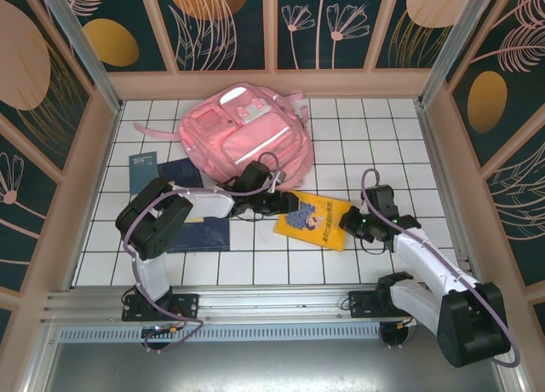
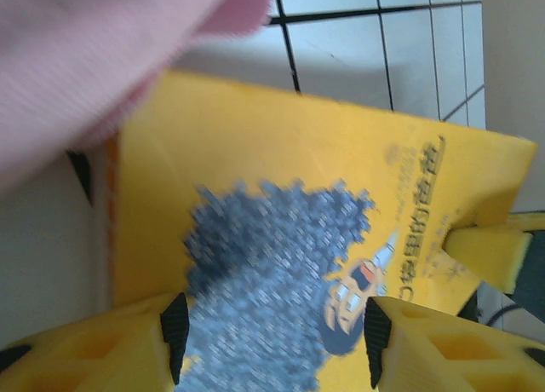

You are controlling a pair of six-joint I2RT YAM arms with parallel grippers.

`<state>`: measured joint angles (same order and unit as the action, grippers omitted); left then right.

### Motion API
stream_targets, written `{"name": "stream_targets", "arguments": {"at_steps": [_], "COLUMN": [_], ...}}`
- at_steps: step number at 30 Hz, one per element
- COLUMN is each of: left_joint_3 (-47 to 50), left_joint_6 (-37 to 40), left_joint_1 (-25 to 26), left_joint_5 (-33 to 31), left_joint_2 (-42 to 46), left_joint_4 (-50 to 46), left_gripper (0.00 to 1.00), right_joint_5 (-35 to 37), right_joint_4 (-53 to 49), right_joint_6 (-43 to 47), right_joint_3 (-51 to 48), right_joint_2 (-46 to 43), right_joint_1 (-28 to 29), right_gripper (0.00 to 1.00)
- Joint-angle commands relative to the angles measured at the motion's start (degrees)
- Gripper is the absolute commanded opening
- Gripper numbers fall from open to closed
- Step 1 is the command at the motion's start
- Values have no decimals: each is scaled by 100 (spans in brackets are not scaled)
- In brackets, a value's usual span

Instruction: Pack the student bag

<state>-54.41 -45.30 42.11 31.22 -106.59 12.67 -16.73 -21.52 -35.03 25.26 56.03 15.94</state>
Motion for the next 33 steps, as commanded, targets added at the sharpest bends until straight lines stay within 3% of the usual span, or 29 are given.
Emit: {"name": "stream_targets", "arguments": {"at_steps": [1, 5, 11, 15, 20, 29, 33], "left_joint_3": [6, 295, 788, 992, 1002, 881, 843], "left_joint_6": [0, -232, -1188, -1913, -2217, -2847, -3159], "left_joint_1": [107, 96, 98, 97, 102, 94, 94], "left_joint_5": [216, -160, -757, -729, -1041, -538, -450], "left_joint_2": [552, 1337, 2141, 2059, 1928, 1061, 645], "left_joint_4": [-406, -678, -651, -538, -1086, 253, 736], "left_gripper": [60, 64, 70, 71, 76, 72, 63], "right_joint_5": [-14, -20, -488, -952, -1112, -1413, -1438], "right_joint_4": [145, -75, -115, 91, 65, 254, 306], "right_joint_6": [-188, -360, -1000, -1682, -2059, -2263, -2359], "right_joint_3": [387, 568, 660, 547, 616, 485, 359], "right_joint_2": [-64, -66, -103, -298, -452, -624, -753], "right_joint_1": [66, 41, -89, -219, -256, -262, -263], "right_gripper": [3, 2, 1, 1, 1, 0, 0]}}
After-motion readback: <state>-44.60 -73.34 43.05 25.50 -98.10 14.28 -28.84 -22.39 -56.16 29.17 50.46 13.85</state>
